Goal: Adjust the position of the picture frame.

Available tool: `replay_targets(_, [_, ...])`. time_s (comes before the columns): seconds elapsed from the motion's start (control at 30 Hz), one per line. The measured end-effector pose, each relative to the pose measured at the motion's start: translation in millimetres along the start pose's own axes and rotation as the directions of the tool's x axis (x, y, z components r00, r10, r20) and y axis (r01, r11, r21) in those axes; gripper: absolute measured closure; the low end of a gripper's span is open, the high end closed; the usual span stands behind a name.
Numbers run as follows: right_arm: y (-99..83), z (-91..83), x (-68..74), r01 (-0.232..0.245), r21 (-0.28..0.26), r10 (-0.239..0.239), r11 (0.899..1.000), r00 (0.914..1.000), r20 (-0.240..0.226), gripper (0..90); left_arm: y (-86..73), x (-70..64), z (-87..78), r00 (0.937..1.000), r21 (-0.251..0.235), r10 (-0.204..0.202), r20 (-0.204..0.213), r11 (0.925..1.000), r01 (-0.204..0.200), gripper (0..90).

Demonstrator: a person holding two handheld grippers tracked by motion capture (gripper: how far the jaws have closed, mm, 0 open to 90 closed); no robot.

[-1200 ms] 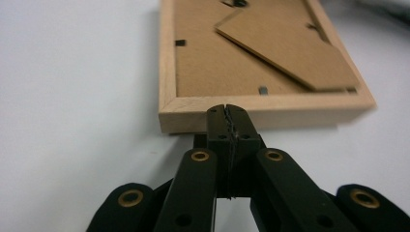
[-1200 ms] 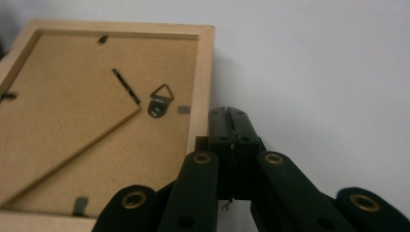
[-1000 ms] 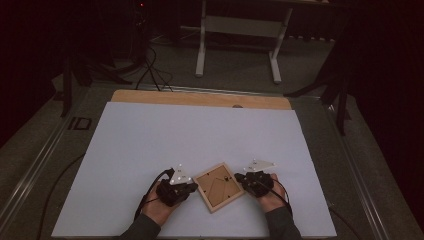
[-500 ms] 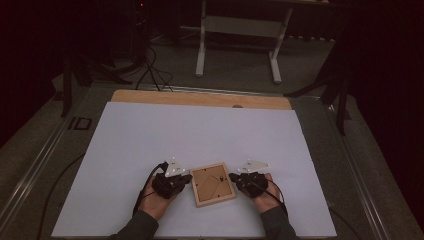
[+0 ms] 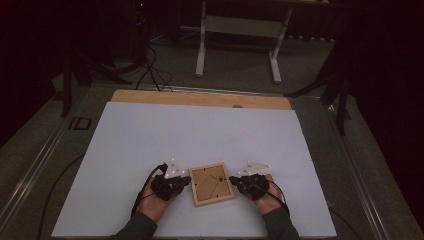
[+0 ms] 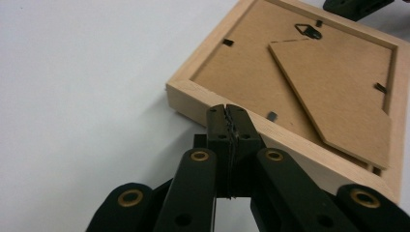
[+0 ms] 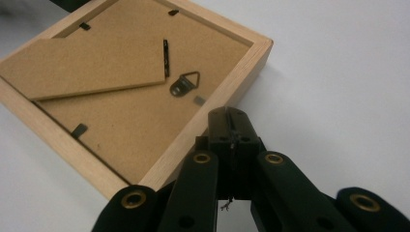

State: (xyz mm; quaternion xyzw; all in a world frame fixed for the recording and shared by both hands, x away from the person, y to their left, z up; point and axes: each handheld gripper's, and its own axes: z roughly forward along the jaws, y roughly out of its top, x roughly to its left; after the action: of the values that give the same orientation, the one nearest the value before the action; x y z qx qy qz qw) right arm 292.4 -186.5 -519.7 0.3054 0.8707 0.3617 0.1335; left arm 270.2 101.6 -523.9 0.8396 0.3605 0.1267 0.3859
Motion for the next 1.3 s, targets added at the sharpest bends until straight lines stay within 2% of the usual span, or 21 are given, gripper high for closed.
replay_targets(0.2, [-1.6,-3.0,0.1,0.007,0.018,-0.006,1.0,0.9998,-0.02,89.7,-6.6,-5.7,-3.2,0.9997,0.026,-0.01,0.024,0.9996,0.009,89.3])
replay_targets(0.3, [-2.1,-4.1,0.7,0.009,0.022,-0.008,1.0,0.9996,-0.028,89.7,-9.5,-12.9,-4.5,0.9996,0.046,-0.004,0.03,0.9989,0.002,89.3])
replay_targets(0.4, [-2.3,-5.0,0.5,0.009,0.027,-0.008,1.0,0.9992,-0.039,89.7,-11.1,-18.6,-4.6,0.9996,0.067,0.021,0.021,0.9975,-0.022,89.4])
replay_targets(0.53, [-2.7,-6.2,0.4,0.011,0.033,-0.009,0.999,0.9987,-0.05,89.8,-11.4,-20.6,-4.3,0.9998,0.073,0.015,0.014,0.9972,-0.016,89.4])
replay_targets(0.67, [-2.4,-6.0,0.7,0.011,0.034,-0.009,0.999,0.9987,-0.049,89.8,-10.2,-21.4,-2.3,0.9992,0.083,0.036,-0.016,0.9959,-0.034,89.5])
replay_targets(0.77, [-0.8,-3.5,1.6,0.006,0.027,-0.005,1.0,0.9993,-0.038,89.8,-9.0,-17.4,0.3,0.9986,0.079,0.026,-0.047,0.9966,-0.022,89.5])
replay_targets(1.0, [2.9,1.1,2.9,0.001,0.023,0.0,1.0,0.9997,-0.024,89.9,-6.9,-8.7,5.0,0.9966,0.068,-0.003,-0.083,0.9976,0.009,89.7])
replay_targets(1.03, [4.6,3.3,2.2,0.007,0.02,-0.006,1.0,0.9998,-0.019,89.9,-5.9,-4.3,7.1,0.9959,0.062,-0.015,-0.089,0.9978,0.021,89.6])
replay_targets(1.17, [9.1,8.2,0.3,-0.001,0.009,0.001,1.0,0.9999,-0.011,89.9,-2.1,2.5,10.8,0.9938,0.067,-0.012,-0.111,0.9976,0.02,89.7])
replay_targets(1.3, [13.2,12.8,-1.5,-0.011,-0.008,0.011,1.0,0.9999,-0.002,89.9,-0.8,7.5,11.8,0.9931,0.066,-0.017,-0.116,0.9975,0.025,89.7])
